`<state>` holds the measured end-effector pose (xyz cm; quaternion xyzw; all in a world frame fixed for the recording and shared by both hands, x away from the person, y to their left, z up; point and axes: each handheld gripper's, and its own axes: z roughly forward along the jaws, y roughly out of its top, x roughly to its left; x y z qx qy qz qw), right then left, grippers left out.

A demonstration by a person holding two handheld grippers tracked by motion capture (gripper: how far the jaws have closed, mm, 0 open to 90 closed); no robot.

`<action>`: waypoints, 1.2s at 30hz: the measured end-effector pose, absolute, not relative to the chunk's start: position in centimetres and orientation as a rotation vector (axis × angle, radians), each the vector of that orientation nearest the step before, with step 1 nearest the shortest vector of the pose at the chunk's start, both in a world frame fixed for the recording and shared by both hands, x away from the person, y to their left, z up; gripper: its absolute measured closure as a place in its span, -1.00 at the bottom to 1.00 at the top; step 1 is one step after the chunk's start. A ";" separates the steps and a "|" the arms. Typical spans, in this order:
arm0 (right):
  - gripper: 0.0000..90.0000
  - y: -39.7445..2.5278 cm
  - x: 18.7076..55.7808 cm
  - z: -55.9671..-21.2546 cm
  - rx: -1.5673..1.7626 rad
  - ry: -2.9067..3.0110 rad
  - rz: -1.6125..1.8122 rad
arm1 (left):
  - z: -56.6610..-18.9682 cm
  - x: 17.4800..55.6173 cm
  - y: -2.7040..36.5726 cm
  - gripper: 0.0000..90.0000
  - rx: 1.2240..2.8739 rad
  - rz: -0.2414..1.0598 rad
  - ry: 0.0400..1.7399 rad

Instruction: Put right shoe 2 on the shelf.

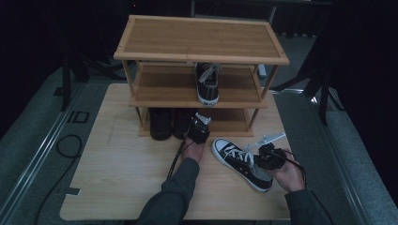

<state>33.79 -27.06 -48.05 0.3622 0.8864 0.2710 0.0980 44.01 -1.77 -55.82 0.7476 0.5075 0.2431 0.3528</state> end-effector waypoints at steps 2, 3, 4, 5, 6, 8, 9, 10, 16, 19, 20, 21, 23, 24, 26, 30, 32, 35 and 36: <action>0.97 -27.5 33.9 -48.1 1.120 2.625 0.885 | -55.8 44.0 -1.8 0.83 1.934 0.629 1.313; 0.97 -27.7 34.1 -48.1 1.136 2.621 0.912 | -55.8 44.0 -1.8 0.83 1.934 0.629 1.313; 0.97 -27.7 34.1 -48.1 1.136 2.621 0.912 | -55.8 44.0 -1.8 0.83 1.934 0.629 1.313; 0.97 -27.8 34.1 -48.0 1.140 2.615 0.920 | -55.8 44.0 -1.8 0.83 1.934 0.629 1.313; 0.97 -27.8 34.1 -47.8 1.142 2.610 0.918 | -55.8 44.0 -1.8 0.83 1.934 0.629 1.313; 0.97 -27.9 34.1 -47.6 1.148 2.599 0.922 | -55.8 44.0 -1.8 0.83 1.934 0.629 1.313; 0.97 -28.0 34.2 -47.5 1.156 2.595 0.930 | -55.8 44.0 -1.8 0.83 1.934 0.629 1.313; 0.97 -28.1 34.2 -47.4 1.160 2.589 0.938 | -55.8 44.0 -1.8 0.83 1.934 0.629 1.313; 0.97 -28.6 34.3 -46.7 1.167 2.573 0.984 | -55.8 44.0 -1.8 0.83 1.937 0.629 1.313; 0.97 -28.5 34.5 -46.3 1.157 2.584 0.986 | -55.8 44.0 -1.8 0.83 1.936 0.630 1.313; 0.97 -28.5 34.6 -46.2 1.149 2.589 0.984 | -55.8 44.0 -1.8 0.83 1.936 0.630 1.313; 0.97 -28.4 34.7 -46.1 1.138 2.594 0.979 | -55.8 44.0 -1.8 0.83 1.936 0.630 1.313; 0.97 -28.3 34.9 -45.7 1.118 2.604 0.972 | -55.8 44.0 -1.8 0.83 1.936 0.629 1.313; 0.97 -28.2 35.0 -45.5 1.113 2.605 0.968 | -55.8 44.0 -1.8 0.83 1.936 0.629 1.313; 0.97 -28.1 35.1 -45.0 1.101 2.606 0.964 | -55.8 44.0 -1.8 0.83 1.937 0.630 1.313; 0.97 -28.2 35.3 -43.8 1.083 2.595 0.982 | -55.8 44.0 -1.8 0.83 1.938 0.630 1.313; 0.97 -28.3 35.3 -43.2 1.079 2.591 0.991 | -55.8 44.0 -1.8 0.83 1.937 0.630 1.313; 0.97 -28.4 35.4 -42.6 1.070 2.588 0.998 | -55.8 44.0 -1.8 0.83 1.938 0.631 1.312; 0.97 -28.4 35.5 -42.3 1.064 2.587 0.998 | -55.8 44.0 -1.8 0.83 1.937 0.630 1.313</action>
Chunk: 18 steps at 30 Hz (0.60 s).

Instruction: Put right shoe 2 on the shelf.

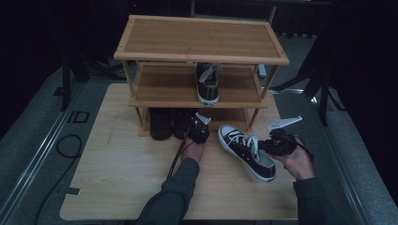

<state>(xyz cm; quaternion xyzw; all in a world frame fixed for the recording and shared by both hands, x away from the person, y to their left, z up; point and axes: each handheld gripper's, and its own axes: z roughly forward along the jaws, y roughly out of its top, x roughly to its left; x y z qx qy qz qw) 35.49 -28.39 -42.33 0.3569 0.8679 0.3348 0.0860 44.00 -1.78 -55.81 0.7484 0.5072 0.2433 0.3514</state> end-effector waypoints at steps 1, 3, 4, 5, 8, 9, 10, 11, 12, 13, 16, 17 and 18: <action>0.97 -28.4 35.6 -41.8 1.054 2.584 0.999 | -55.8 44.0 -1.8 0.83 1.937 0.630 1.313; 0.97 -28.4 35.6 -41.5 1.046 2.586 0.996 | -55.8 44.0 -1.8 0.83 1.937 0.630 1.313; 0.97 -28.3 35.8 -41.0 1.029 2.595 0.987 | -55.8 44.0 -1.8 0.83 1.937 0.630 1.313; 0.97 -28.3 35.8 -41.0 1.029 2.595 0.987 | -55.8 44.0 -1.8 0.83 1.937 0.630 1.313; 0.97 -28.1 36.1 -40.3 1.003 2.615 0.962 | -55.8 44.0 -1.8 0.83 1.937 0.630 1.313; 0.97 -28.0 36.2 -40.1 0.992 2.623 0.953 | -55.8 44.0 -1.8 0.83 1.938 0.631 1.313; 0.97 -28.0 36.3 -40.0 0.980 2.629 0.946 | -55.8 44.0 -1.8 0.84 1.938 0.630 1.313; 0.97 -27.9 36.4 -39.8 0.967 2.634 0.942 | -55.8 44.0 -1.8 0.83 1.937 0.630 1.313; 0.97 -27.8 36.5 -39.5 0.950 2.642 0.941 | -55.8 44.0 -1.8 0.84 1.938 0.630 1.313; 0.97 -27.8 36.5 -39.5 0.950 2.642 0.941 | -55.8 44.0 -1.8 0.84 1.938 0.630 1.313; 0.97 -27.7 36.9 -38.9 0.926 2.650 0.949 | -55.8 44.0 -1.8 0.83 1.938 0.630 1.313; 0.97 -27.7 36.9 -38.9 0.926 2.650 0.949 | -55.8 44.0 -1.8 0.84 1.938 0.630 1.313; 0.97 -27.7 37.0 -38.6 0.914 2.653 0.950 | -55.8 44.0 -1.8 0.83 1.937 0.629 1.313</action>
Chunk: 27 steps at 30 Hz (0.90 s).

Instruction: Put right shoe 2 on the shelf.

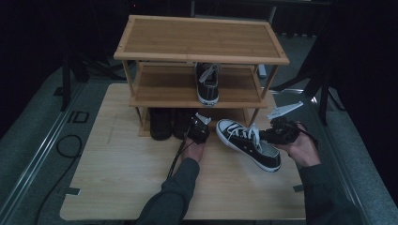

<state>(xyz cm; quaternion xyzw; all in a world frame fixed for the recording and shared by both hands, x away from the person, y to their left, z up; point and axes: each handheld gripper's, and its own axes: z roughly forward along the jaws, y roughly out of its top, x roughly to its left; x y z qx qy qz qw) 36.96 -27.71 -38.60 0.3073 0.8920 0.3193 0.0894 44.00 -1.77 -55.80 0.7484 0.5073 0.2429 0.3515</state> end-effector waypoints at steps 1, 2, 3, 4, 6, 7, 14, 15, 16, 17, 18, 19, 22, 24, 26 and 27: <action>0.97 -27.7 37.0 -38.6 0.914 2.653 0.950 | -55.8 44.0 -1.8 0.84 1.937 0.629 1.313; 0.97 -27.7 37.0 -38.3 0.908 2.655 0.954 | -55.8 44.0 -1.8 0.84 1.937 0.629 1.313; 0.97 -27.7 37.0 -38.3 0.908 2.655 0.954 | -55.8 44.0 -1.8 0.84 1.937 0.629 1.313; 0.97 -27.8 37.0 -37.9 0.896 2.655 0.955 | -55.8 44.0 -1.8 0.84 1.937 0.628 1.313; 0.97 -27.9 37.1 -37.6 0.894 2.656 0.965 | -55.8 44.0 -1.8 0.84 1.937 0.629 1.313; 0.97 -27.9 37.1 -37.6 0.894 2.656 0.965 | -55.8 44.0 -1.8 0.84 1.937 0.629 1.313; 0.96 -27.9 37.4 -36.8 0.826 2.698 0.974 | -55.8 44.0 -1.8 0.84 1.937 0.629 1.313; 0.96 -27.9 37.4 -36.8 0.826 2.698 0.974 | -55.8 44.0 -1.8 0.84 1.937 0.629 1.313; 0.97 -27.9 37.5 -36.6 0.812 2.701 0.974 | -55.8 44.0 -1.8 0.84 1.937 0.628 1.313; 0.97 -27.9 37.5 -36.6 0.812 2.701 0.974 | -55.8 44.0 -1.8 0.84 1.937 0.628 1.313; 0.97 -27.9 37.5 -36.4 0.806 2.702 0.983 | -55.8 44.0 -1.8 0.84 1.937 0.628 1.313; 0.97 -27.9 37.5 -36.4 0.806 2.702 0.983 | -55.8 44.0 -1.8 0.84 1.937 0.628 1.313; 0.96 -28.1 37.6 -35.8 0.802 2.697 1.020 | -55.8 44.0 -1.8 0.84 1.932 0.629 1.315; 0.96 -28.3 37.6 -35.6 0.797 2.696 1.034 | -55.8 44.0 -1.8 0.84 1.931 0.628 1.315; 0.96 -28.3 37.5 -35.2 0.796 2.690 1.040 | -55.8 44.0 -1.8 0.84 1.932 0.629 1.315; 0.96 -28.3 37.5 -35.2 0.796 2.690 1.040 | -55.8 44.0 -1.8 0.84 1.932 0.629 1.315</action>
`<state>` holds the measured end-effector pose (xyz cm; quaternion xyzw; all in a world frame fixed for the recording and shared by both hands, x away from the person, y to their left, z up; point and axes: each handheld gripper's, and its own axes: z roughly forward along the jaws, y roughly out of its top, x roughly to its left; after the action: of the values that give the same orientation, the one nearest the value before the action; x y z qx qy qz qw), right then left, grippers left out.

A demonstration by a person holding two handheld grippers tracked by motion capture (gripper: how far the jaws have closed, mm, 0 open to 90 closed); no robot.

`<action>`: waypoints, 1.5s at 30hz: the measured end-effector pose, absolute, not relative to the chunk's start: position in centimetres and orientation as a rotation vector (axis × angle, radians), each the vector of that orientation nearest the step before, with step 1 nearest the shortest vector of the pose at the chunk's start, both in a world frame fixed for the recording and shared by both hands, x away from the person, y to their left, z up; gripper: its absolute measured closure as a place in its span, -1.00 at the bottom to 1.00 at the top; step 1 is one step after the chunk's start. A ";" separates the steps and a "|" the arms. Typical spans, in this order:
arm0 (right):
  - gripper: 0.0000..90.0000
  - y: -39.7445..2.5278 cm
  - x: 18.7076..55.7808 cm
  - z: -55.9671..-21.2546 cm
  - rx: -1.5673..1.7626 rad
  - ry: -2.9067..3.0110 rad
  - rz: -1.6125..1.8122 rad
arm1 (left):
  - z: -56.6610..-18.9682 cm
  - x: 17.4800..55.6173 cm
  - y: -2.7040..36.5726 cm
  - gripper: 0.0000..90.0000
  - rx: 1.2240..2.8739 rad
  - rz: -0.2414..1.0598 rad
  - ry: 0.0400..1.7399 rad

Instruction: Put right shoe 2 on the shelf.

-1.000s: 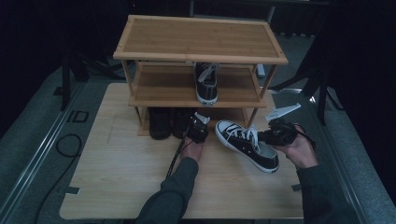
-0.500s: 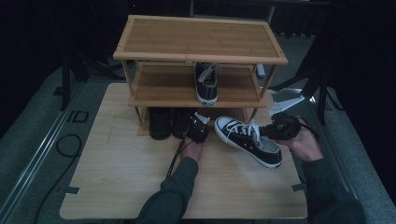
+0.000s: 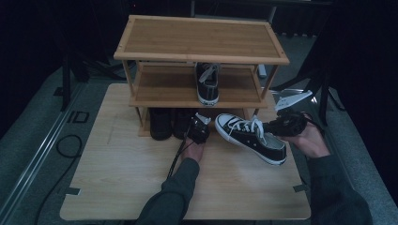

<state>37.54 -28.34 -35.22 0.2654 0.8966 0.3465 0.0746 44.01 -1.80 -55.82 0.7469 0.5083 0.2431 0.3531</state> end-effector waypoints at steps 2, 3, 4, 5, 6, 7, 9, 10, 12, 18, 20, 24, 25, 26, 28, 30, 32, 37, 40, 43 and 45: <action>0.96 -28.4 37.5 -34.9 0.791 2.688 1.049 | -55.8 44.0 -1.8 0.84 1.936 0.628 1.314; 0.96 -28.4 37.4 -34.6 0.783 2.685 1.056 | -55.8 44.0 -1.8 0.84 1.933 0.627 1.317; 0.96 -28.4 37.4 -34.6 0.783 2.685 1.056 | -55.8 44.0 -1.8 0.84 1.933 0.627 1.317; 0.96 -28.5 37.3 -34.3 0.772 2.684 1.065 | -55.8 44.0 -1.8 0.84 1.933 0.628 1.316; 0.96 -28.5 37.3 -34.3 0.772 2.684 1.065 | -55.8 44.0 -1.8 0.84 1.933 0.628 1.316; 0.96 -28.4 37.3 -34.0 0.766 2.682 1.072 | -55.8 44.0 -1.8 0.84 1.927 0.630 1.318; 0.96 -28.4 37.2 -33.7 0.761 2.677 1.078 | -55.8 44.0 -1.8 0.84 1.925 0.630 1.319; 0.96 -28.4 37.2 -33.7 0.761 2.677 1.078 | -55.8 44.0 -1.8 0.84 1.925 0.630 1.319; 0.96 -28.5 37.2 -33.4 0.755 2.673 1.090 | -55.8 44.0 -1.8 0.84 1.939 0.625 1.314; 0.96 -28.3 36.8 -32.4 0.745 2.650 1.084 | -55.8 44.0 -1.8 0.84 1.939 0.627 1.314; 0.96 -28.4 36.8 -32.1 0.743 2.642 1.091 | -55.7 44.0 -1.7 0.84 1.956 0.624 1.308; 0.96 -28.6 36.8 -31.4 0.755 2.613 1.106 | -55.8 44.0 -1.7 0.83 1.946 0.626 1.311; 0.96 -28.6 36.9 -31.2 0.765 2.604 1.105 | -55.8 44.0 -1.7 0.84 1.946 0.627 1.311; 0.96 -28.6 36.9 -31.2 0.765 2.604 1.105 | -55.8 44.0 -1.7 0.84 1.946 0.627 1.311; 0.96 -28.7 36.9 -30.9 0.762 2.600 1.106 | -55.8 44.0 -1.7 0.83 1.945 0.625 1.311; 0.96 -28.7 36.8 -30.7 0.758 2.596 1.114 | -55.8 44.0 -1.7 0.83 1.946 0.625 1.311; 0.96 -28.9 36.6 -30.5 0.754 2.590 1.130 | -55.8 44.0 -1.7 0.84 1.946 0.625 1.311; 0.96 -29.4 36.8 -29.7 0.777 2.541 1.152 | -55.8 44.0 -1.7 0.84 1.945 0.627 1.311; 0.96 -29.4 37.0 -29.6 0.803 2.519 1.151 | -55.8 44.0 -1.7 0.84 1.951 0.629 1.309; 0.96 -29.3 37.6 -29.5 0.841 2.486 1.156 | -55.8 44.0 -1.7 0.84 1.948 0.629 1.310; 0.96 -29.3 38.0 -29.5 0.868 2.464 1.169 | -55.8 44.0 -1.7 0.84 1.948 0.629 1.310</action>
<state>37.98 -29.30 -29.45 0.3001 0.8526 0.4045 0.1392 43.99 -1.73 -55.77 0.7515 0.5052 0.2425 0.3482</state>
